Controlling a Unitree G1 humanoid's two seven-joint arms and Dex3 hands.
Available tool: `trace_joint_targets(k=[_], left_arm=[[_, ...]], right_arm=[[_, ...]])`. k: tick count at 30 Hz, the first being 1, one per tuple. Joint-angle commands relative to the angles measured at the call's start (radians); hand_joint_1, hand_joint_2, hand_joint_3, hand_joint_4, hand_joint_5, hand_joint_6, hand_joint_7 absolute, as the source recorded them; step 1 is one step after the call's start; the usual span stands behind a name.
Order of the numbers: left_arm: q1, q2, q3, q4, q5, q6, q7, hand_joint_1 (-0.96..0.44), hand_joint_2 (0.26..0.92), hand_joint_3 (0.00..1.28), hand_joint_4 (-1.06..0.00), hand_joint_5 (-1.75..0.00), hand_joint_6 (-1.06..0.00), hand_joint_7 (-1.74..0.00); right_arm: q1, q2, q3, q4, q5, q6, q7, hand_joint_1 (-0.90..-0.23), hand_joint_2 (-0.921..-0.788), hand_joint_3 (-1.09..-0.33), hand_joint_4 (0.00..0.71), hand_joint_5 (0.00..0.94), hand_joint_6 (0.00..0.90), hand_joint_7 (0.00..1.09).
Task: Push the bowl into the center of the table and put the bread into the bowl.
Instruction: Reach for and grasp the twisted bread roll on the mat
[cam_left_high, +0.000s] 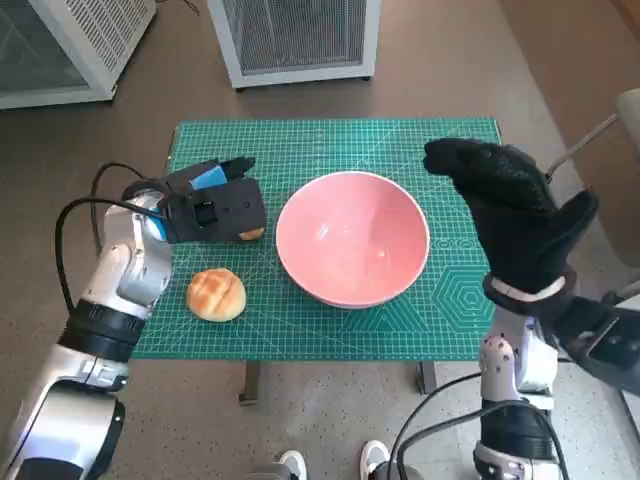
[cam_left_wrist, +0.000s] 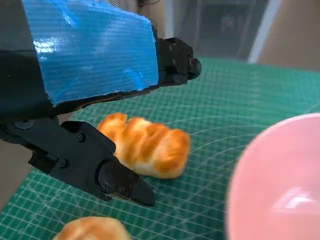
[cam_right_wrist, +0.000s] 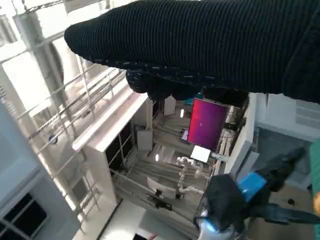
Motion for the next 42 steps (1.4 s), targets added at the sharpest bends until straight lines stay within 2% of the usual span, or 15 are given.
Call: trace_joint_targets(k=[1, 13, 24, 27, 30, 32, 33, 34, 37, 38, 39, 40, 41, 42], left_arm=[[-0.055, -0.021, -0.023, 0.121, 0.023, -0.042, 0.030, -0.22, 0.734, 0.00, -0.01, 0.00, -0.18, -0.04], [-0.113, -0.056, -0.038, 0.330, 0.032, -0.103, 0.081, -0.25, 0.731, 0.00, -0.02, 0.00, -0.19, -0.03], [-0.148, -0.084, -0.051, 0.443, 0.038, -0.141, 0.125, -0.22, 0.736, 0.00, -0.05, -0.01, -0.22, -0.03], [-0.153, -0.092, -0.052, 0.475, 0.039, -0.156, 0.157, -0.21, 0.751, 0.01, -0.11, -0.02, -0.27, -0.04], [-0.151, -0.099, -0.052, 0.503, 0.040, -0.180, 0.208, -0.17, 0.774, 0.01, -0.22, -0.03, -0.38, -0.06], [-0.147, -0.101, -0.053, 0.516, 0.043, -0.202, 0.246, -0.12, 0.799, 0.02, -0.36, -0.04, -0.49, -0.07], [-0.144, -0.101, -0.054, 0.523, 0.045, -0.217, 0.271, -0.11, 0.804, 0.02, -0.40, -0.04, -0.51, -0.07], [-0.142, -0.101, -0.056, 0.529, 0.047, -0.228, 0.289, -0.09, 0.820, 0.02, -0.49, -0.06, -0.57, -0.08], [-0.133, -0.095, -0.070, 0.546, 0.063, -0.274, 0.352, -0.05, 0.849, 0.02, -0.68, -0.09, -0.68, -0.10], [-0.132, -0.093, -0.075, 0.551, 0.068, -0.286, 0.367, 0.10, 0.875, 0.06, -0.66, -0.52, -0.73, -0.12], [-0.130, -0.090, -0.081, 0.556, 0.074, -0.302, 0.385, 0.15, 0.884, 0.08, -0.64, -0.68, -0.75, -0.13], [-0.129, -0.087, -0.085, 0.562, 0.079, -0.313, 0.398, 0.09, 0.898, 0.10, -0.65, -0.90, -0.68, -0.49], [-0.127, -0.084, -0.088, 0.566, 0.084, -0.327, 0.412, 0.06, 0.906, 0.11, -0.64, -1.05, -0.63, -0.73], [-0.127, -0.081, -0.091, 0.570, 0.088, -0.337, 0.423, 0.05, 0.909, 0.11, -0.64, -1.11, -0.62, -0.80]], right_arm=[[0.032, -0.007, 0.010, -0.013, -0.013, -0.008, -0.006, -0.426, -0.921, -0.448, 0.400, 0.000, 0.145, 0.68], [0.029, -0.022, 0.008, -0.015, 0.012, -0.024, 0.011, -0.415, -0.921, -0.431, 0.392, 0.001, 0.146, 0.69], [0.021, -0.022, 0.010, 0.002, 0.006, -0.044, 0.004, -0.414, -0.921, -0.422, 0.393, 0.001, 0.147, 0.67], [0.020, -0.022, 0.009, 0.006, 0.010, -0.047, 0.006, -0.416, -0.921, -0.421, 0.394, 0.001, 0.145, 0.67], [0.022, -0.023, 0.008, 0.004, 0.014, -0.047, 0.008, -0.416, -0.921, -0.420, 0.394, 0.002, 0.146, 0.66], [0.022, -0.024, 0.008, 0.002, 0.014, -0.047, 0.006, -0.416, -0.921, -0.420, 0.394, 0.002, 0.147, 0.66], [0.022, -0.024, 0.008, 0.001, 0.014, -0.047, 0.006, -0.415, -0.921, -0.420, 0.394, 0.002, 0.148, 0.65], [0.022, -0.024, 0.008, 0.001, 0.014, -0.047, 0.006, -0.415, -0.921, -0.420, 0.394, 0.001, 0.148, 0.65], [0.022, -0.024, 0.008, 0.002, 0.014, -0.051, 0.007, -0.414, -0.921, -0.420, 0.394, 0.001, 0.150, 0.65], [0.021, -0.024, 0.008, 0.003, 0.014, -0.052, 0.007, -0.414, -0.921, -0.420, 0.394, 0.001, 0.151, 0.65], [0.021, -0.024, 0.008, 0.005, 0.013, -0.054, 0.007, -0.414, -0.921, -0.420, 0.394, 0.001, 0.152, 0.65], [0.020, -0.023, 0.008, 0.007, 0.012, -0.056, 0.007, -0.414, -0.921, -0.420, 0.394, 0.001, 0.153, 0.64], [0.020, -0.023, 0.007, 0.008, 0.011, -0.059, 0.007, -0.413, -0.921, -0.420, 0.394, 0.001, 0.153, 0.64], [0.019, -0.022, 0.008, 0.011, 0.011, -0.061, 0.007, -0.413, -0.921, -0.420, 0.394, 0.001, 0.154, 0.64]])
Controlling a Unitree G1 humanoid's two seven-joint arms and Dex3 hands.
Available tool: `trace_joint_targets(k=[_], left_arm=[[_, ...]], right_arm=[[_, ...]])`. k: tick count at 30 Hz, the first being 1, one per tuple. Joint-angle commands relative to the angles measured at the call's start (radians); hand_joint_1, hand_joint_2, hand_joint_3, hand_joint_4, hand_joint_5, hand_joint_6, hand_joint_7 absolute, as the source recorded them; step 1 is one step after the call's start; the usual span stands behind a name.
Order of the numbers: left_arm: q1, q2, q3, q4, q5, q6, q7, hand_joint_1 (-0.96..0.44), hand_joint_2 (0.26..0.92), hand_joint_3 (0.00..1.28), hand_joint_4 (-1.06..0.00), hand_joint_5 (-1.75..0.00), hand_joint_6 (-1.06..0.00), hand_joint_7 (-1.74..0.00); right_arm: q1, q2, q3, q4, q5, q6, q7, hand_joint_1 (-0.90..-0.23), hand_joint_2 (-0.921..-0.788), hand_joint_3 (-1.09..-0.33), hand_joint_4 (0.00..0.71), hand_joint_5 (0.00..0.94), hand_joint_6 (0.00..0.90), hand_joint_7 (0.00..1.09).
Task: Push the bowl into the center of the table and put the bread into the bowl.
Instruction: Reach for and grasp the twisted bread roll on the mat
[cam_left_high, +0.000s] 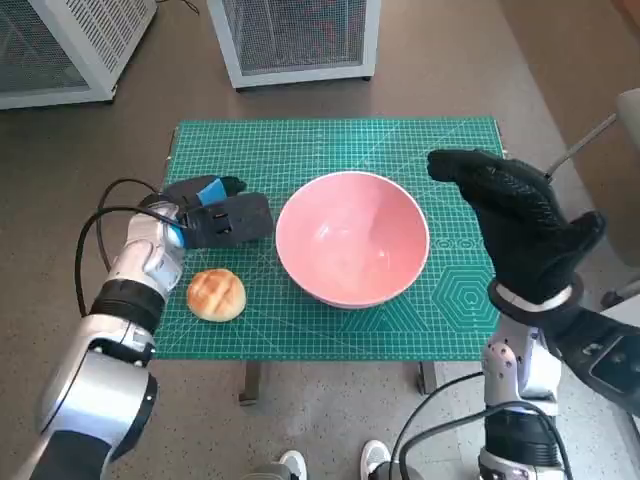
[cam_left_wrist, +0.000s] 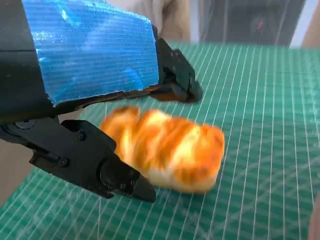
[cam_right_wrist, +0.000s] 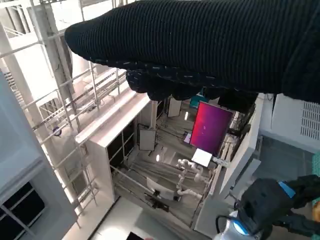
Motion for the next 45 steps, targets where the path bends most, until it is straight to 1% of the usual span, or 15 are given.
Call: trace_joint_targets(k=[1, 4, 7, 14, 20, 26, 33, 37, 45], left_arm=[[0.007, 0.019, -0.018, 0.026, 0.026, -0.060, 0.066, 0.03, 0.913, 0.12, -0.63, -1.20, -0.61, -0.89], [0.010, 0.027, -0.017, 0.034, 0.026, -0.087, 0.089, 0.01, 0.918, 0.10, -0.63, -1.31, -0.63, -0.98], [0.010, 0.035, -0.009, 0.036, 0.019, -0.109, 0.100, 0.00, 0.918, 0.10, -0.63, -1.32, -0.64, -1.01], [0.001, 0.054, 0.020, 0.010, -0.008, -0.122, 0.095, 0.00, 0.920, 0.08, -0.66, -1.20, -0.63, -1.16], [-0.010, 0.089, 0.067, -0.066, -0.042, -0.138, 0.080, 0.00, 0.921, 0.08, -0.67, -1.14, -0.62, -1.20], [0.030, 0.134, 0.136, -0.272, -0.084, -0.128, 0.056, 0.00, 0.920, 0.07, -0.69, -1.14, -0.62, -1.20], [0.118, 0.168, 0.223, -0.588, -0.122, -0.092, 0.026, 0.00, 0.920, 0.07, -0.70, -1.13, -0.62, -1.21], [0.159, 0.172, 0.256, -0.747, -0.123, -0.062, 0.015, 0.00, 0.920, 0.06, -0.71, -1.12, -0.62, -1.20], [0.226, 0.153, 0.299, -0.998, -0.120, -0.025, -0.002, 0.00, 0.920, 0.05, -0.73, -1.11, -0.63, -1.18]], right_arm=[[0.009, -0.002, 0.000, 0.018, 0.004, -0.008, 0.005, -0.412, -0.921, -0.420, 0.394, 0.001, 0.155, 0.64], [0.009, -0.001, 0.002, 0.021, 0.004, -0.011, 0.003, -0.411, -0.921, -0.420, 0.394, 0.001, 0.156, 0.64], [0.010, 0.001, 0.002, 0.023, 0.004, -0.013, 0.002, -0.410, -0.921, -0.421, 0.394, 0.001, 0.159, 0.63], [0.013, 0.004, 0.004, 0.021, 0.003, -0.012, -0.005, -0.410, -0.921, -0.421, 0.394, 0.001, 0.163, 0.63], [0.014, 0.006, 0.004, 0.021, 0.001, -0.012, -0.007, -0.412, -0.921, -0.422, 0.394, 0.001, 0.165, 0.63], [0.014, 0.006, 0.006, 0.020, 0.006, -0.005, -0.009, -0.412, -0.921, -0.422, 0.393, 0.000, 0.166, 0.62], [0.016, 0.007, 0.010, 0.015, 0.005, 0.001, -0.013, -0.406, -0.921, -0.424, 0.393, 0.000, 0.167, 0.62], [0.018, 0.007, 0.013, 0.010, 0.003, 0.004, -0.017, -0.403, -0.921, -0.425, 0.392, 0.000, 0.168, 0.62], [0.026, 0.003, 0.016, 0.000, 0.002, 0.008, -0.024, -0.406, -0.921, -0.425, 0.393, 0.000, 0.167, 0.63]])
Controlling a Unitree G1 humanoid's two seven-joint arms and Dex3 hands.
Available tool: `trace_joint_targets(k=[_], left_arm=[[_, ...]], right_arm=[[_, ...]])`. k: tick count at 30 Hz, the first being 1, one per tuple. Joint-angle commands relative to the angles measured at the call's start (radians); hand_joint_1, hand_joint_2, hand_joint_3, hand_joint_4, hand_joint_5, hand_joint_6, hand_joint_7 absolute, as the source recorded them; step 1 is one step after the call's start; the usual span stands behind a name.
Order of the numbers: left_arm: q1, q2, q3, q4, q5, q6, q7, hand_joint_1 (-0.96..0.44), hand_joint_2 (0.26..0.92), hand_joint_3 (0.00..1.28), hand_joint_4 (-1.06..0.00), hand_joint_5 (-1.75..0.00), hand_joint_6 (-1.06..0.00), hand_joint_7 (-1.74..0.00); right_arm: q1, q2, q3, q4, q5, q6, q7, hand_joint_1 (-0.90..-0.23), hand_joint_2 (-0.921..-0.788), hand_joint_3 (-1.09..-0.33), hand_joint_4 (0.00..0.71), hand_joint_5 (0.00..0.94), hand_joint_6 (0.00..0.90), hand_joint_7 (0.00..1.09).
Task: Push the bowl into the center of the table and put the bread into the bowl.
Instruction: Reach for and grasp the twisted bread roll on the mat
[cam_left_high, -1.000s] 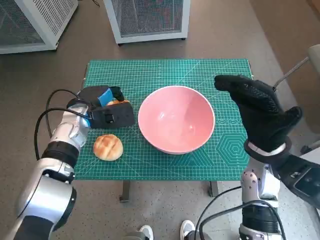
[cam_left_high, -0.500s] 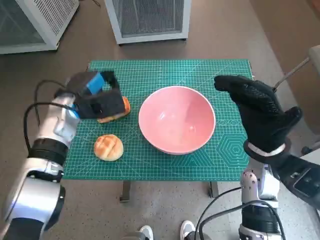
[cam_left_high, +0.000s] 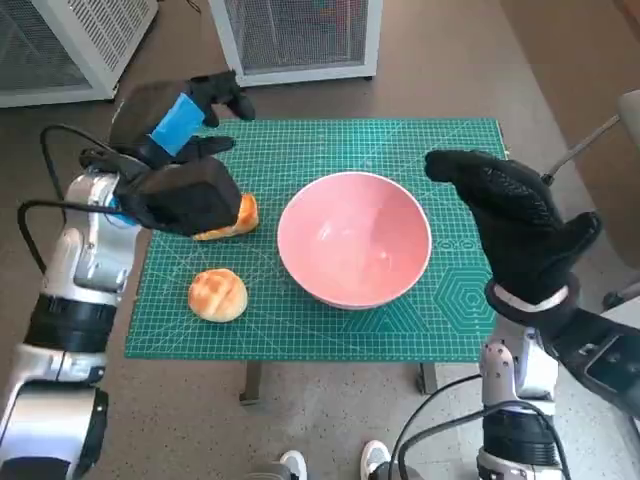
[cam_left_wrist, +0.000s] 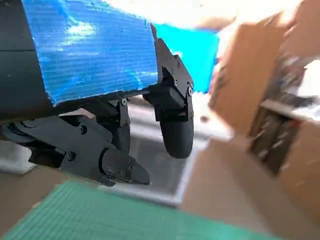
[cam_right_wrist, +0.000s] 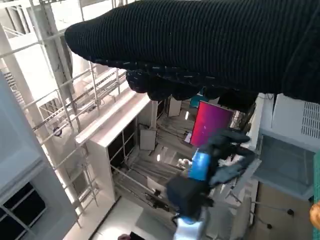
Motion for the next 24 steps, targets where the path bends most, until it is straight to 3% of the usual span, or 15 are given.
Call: trace_joint_targets(k=[1, 9, 24], left_arm=[[0.039, -0.011, 0.025, -0.144, 0.001, 0.021, -0.012, 0.00, 0.920, 0.05, -0.73, -1.11, -0.63, -1.18], [0.067, -0.052, 0.008, -0.267, 0.009, 0.019, -0.028, 0.00, 0.914, 0.03, -0.77, -1.07, -0.65, -1.15], [0.072, -0.049, 0.029, -0.295, -0.011, 0.009, -0.118, 0.00, 0.910, 0.02, -0.79, -1.04, -0.68, -1.13]], right_arm=[[0.026, -0.001, 0.001, -0.003, 0.003, 0.014, -0.008, -0.407, -0.921, -0.425, 0.393, 0.000, 0.167, 0.63], [0.032, -0.008, -0.003, -0.005, 0.008, 0.018, -0.005, -0.408, -0.921, -0.424, 0.392, 0.000, 0.165, 0.63], [0.055, -0.008, -0.001, -0.037, 0.000, 0.024, -0.019, -0.407, -0.921, -0.423, 0.392, 0.000, 0.162, 0.64]])
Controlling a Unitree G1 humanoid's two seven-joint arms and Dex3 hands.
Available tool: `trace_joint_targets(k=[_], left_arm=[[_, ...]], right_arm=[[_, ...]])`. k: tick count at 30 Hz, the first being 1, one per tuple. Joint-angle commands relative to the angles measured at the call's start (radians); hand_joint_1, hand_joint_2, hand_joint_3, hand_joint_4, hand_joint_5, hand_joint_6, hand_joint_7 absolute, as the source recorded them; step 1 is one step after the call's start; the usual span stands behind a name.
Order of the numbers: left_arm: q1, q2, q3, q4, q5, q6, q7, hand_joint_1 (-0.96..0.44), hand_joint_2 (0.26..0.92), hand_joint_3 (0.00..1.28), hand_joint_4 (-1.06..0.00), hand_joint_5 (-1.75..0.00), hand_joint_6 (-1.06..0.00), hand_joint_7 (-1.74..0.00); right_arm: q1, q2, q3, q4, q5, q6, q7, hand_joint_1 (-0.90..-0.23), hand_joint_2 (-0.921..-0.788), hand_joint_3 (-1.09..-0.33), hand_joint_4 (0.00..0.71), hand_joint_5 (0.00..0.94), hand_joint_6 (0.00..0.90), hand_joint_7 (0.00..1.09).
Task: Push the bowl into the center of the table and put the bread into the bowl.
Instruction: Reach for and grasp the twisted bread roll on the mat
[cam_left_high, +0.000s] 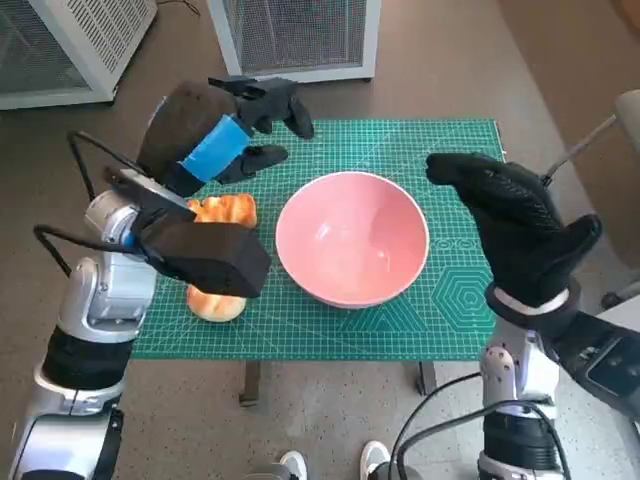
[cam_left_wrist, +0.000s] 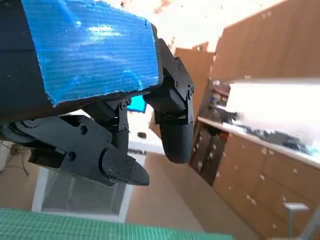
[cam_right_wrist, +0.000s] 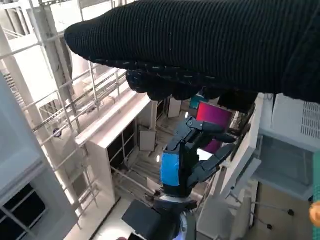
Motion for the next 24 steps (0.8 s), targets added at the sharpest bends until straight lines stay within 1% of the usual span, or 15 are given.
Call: trace_joint_targets(k=[1, 6, 7, 8, 9, 10, 11, 12, 13, 14, 16, 17, 18, 20, 24], left_arm=[[0.012, 0.011, 0.022, -0.023, -0.006, 0.017, -0.025, 0.00, 0.911, 0.02, -0.79, -1.04, -0.68, -1.13], [0.025, 0.008, 0.035, -0.049, -0.011, 0.047, -0.050, 0.00, 0.911, 0.02, -0.79, -1.05, -0.68, -1.13], [0.028, 0.008, 0.038, -0.053, -0.015, 0.053, -0.057, 0.00, 0.915, 0.03, -0.77, -1.07, -0.66, -1.14], [0.037, 0.009, 0.043, -0.060, -0.030, 0.069, -0.082, 0.00, 0.917, 0.03, -0.76, -1.08, -0.65, -1.15], [0.044, 0.009, 0.047, -0.067, -0.041, 0.082, -0.100, 0.02, 0.904, 0.03, -0.67, -0.97, -0.58, -1.05], [0.055, 0.018, 0.040, -0.081, -0.037, 0.129, -0.144, 0.04, 0.888, 0.03, -0.58, -0.75, -0.52, -0.85], [0.063, 0.024, 0.034, -0.093, -0.033, 0.164, -0.176, 0.03, 0.829, 0.04, -0.37, -0.48, -0.33, -0.57], [0.054, 0.043, 0.014, -0.121, -0.004, 0.254, -0.252, 0.03, 0.808, 0.04, -0.30, -0.38, -0.26, -0.47], [0.046, 0.057, 0.000, -0.143, 0.016, 0.319, -0.307, -0.04, 0.763, 0.03, -0.19, -0.24, -0.17, -0.30], [0.028, 0.071, -0.018, -0.156, 0.041, 0.382, -0.364, -0.08, 0.734, 0.02, -0.12, -0.16, -0.11, -0.19], [0.002, 0.086, -0.043, -0.159, 0.077, 0.454, -0.430, -0.17, 0.706, 0.01, -0.06, -0.08, -0.05, -0.10], [-0.007, 0.090, -0.053, -0.157, 0.091, 0.476, -0.450, -0.25, 0.698, 0.01, -0.04, -0.05, -0.03, -0.06], [-0.012, 0.092, -0.062, -0.147, 0.105, 0.494, -0.461, -0.28, 0.695, 0.01, -0.03, -0.04, -0.03, -0.05], [-0.017, 0.092, -0.074, -0.116, 0.124, 0.516, -0.470, -0.38, 0.693, 0.01, -0.01, -0.02, -0.01, -0.02], [-0.015, 0.089, -0.079, -0.039, 0.124, 0.504, -0.452, -0.41, 0.690, 0.01, 0.00, 0.00, 0.00, -0.01]], right_arm=[[0.029, -0.005, 0.000, -0.017, -0.001, 0.013, -0.013, -0.407, -0.921, -0.423, 0.392, 0.000, 0.161, 0.64], [0.031, -0.008, 0.000, -0.019, -0.004, 0.012, -0.016, -0.407, -0.921, -0.424, 0.391, 0.000, 0.160, 0.64], [0.031, -0.008, 0.000, -0.017, -0.004, 0.012, -0.016, -0.407, -0.921, -0.424, 0.390, 0.000, 0.159, 0.64], [0.031, -0.008, 0.000, -0.016, -0.005, 0.011, -0.016, -0.407, -0.921, -0.424, 0.390, 0.000, 0.159, 0.64], [0.031, -0.008, 0.001, -0.015, -0.005, 0.010, -0.016, -0.408, -0.921, -0.424, 0.390, 0.000, 0.159, 0.64], [0.031, -0.007, 0.002, -0.015, -0.006, 0.010, -0.017, -0.408, -0.921, -0.424, 0.390, 0.000, 0.159, 0.64], [0.031, -0.007, 0.002, -0.016, -0.006, 0.010, -0.018, -0.409, -0.921, -0.424, 0.389, 0.000, 0.158, 0.64], [0.031, -0.006, 0.003, -0.016, -0.007, 0.010, -0.018, -0.409, -0.921, -0.424, 0.389, 0.000, 0.158, 0.64], [0.031, -0.006, 0.004, -0.016, -0.008, 0.011, -0.019, -0.409, -0.921, -0.424, 0.389, 0.000, 0.157, 0.64], [0.031, -0.006, 0.004, -0.017, -0.008, 0.011, -0.020, -0.409, -0.921, -0.424, 0.389, 0.000, 0.157, 0.64], [0.033, -0.005, 0.006, -0.019, -0.010, 0.011, -0.021, -0.410, -0.921, -0.425, 0.389, 0.000, 0.156, 0.64], [0.034, -0.004, 0.007, -0.020, -0.010, 0.011, -0.022, -0.410, -0.921, -0.425, 0.389, 0.000, 0.155, 0.64], [0.035, -0.003, 0.009, -0.021, -0.011, 0.010, -0.022, -0.410, -0.921, -0.425, 0.389, 0.000, 0.155, 0.64], [0.036, -0.002, 0.011, -0.020, -0.013, 0.010, -0.024, -0.410, -0.921, -0.425, 0.389, 0.000, 0.154, 0.64], [0.038, -0.002, 0.014, -0.020, -0.017, 0.009, -0.028, -0.408, -0.921, -0.427, 0.388, 0.000, 0.152, 0.65]])
